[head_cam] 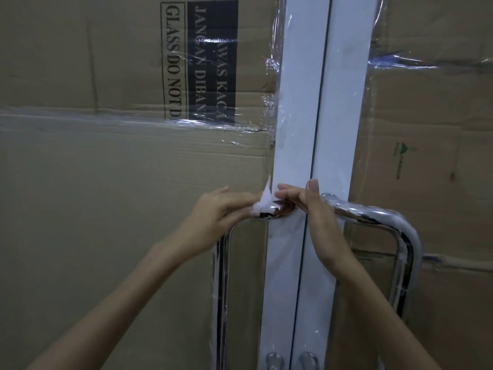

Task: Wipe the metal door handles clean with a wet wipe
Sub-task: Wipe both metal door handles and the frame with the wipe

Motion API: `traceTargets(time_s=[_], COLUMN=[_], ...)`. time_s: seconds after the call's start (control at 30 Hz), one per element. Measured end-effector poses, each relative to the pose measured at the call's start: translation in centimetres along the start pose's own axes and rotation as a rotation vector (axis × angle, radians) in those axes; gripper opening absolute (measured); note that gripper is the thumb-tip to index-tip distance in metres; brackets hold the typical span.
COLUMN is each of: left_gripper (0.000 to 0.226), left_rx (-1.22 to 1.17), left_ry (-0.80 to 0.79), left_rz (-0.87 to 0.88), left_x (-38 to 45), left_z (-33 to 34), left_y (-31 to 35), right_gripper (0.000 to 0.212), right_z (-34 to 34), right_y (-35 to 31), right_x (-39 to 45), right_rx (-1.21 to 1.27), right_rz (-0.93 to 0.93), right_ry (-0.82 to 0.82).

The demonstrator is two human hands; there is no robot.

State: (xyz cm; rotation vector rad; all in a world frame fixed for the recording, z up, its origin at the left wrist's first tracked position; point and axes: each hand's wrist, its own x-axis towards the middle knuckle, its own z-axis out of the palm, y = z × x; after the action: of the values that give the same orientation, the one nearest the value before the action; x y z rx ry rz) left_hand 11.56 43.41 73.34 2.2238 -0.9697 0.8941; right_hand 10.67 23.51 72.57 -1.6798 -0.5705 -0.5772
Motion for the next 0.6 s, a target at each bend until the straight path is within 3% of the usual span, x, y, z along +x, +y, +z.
traceTargets(time_s=[0.1,0.17,0.3,0.43,0.53,0.6], left_gripper=[0.035,0.032,0.016,0.018,0.026,0.032], left_rx=[0.141,0.097,-0.259,-0.454,-0.785,-0.773], left_ry=[0.198,0.262,0.382,0.403,0.22,0.168], left_rz=[0.233,0.23,-0.143,-0.314,-0.552,-0.563], left_x=[-2.0,-1.6,-0.4,-2.5,-3.4,-2.7], left_z=[2.4,2.8,2.6,3.2,2.1,1.4], left_y=[-1.2,-1.2,0.7,0.8,-0.2,-0.5], right_gripper=[0.064,0.067,0.067,0.059,0.062,0.068], right_z=[0.6,1.0,1.5,1.9,1.8,1.8], right_y=[0.9,1.2,1.1,1.0,0.9,0.9], right_x=[-0.1,0.0,0.1,-0.5,-0.8,-0.8], right_rx=[-0.04,-0.035,-0.063,-0.08,-0.171,-0.212], right_rz=[-0.043,-0.056,-0.086,-0.084,-0.094,-0.099], right_ry=[0.041,0.067,0.127,0.148,0.14,0.137])
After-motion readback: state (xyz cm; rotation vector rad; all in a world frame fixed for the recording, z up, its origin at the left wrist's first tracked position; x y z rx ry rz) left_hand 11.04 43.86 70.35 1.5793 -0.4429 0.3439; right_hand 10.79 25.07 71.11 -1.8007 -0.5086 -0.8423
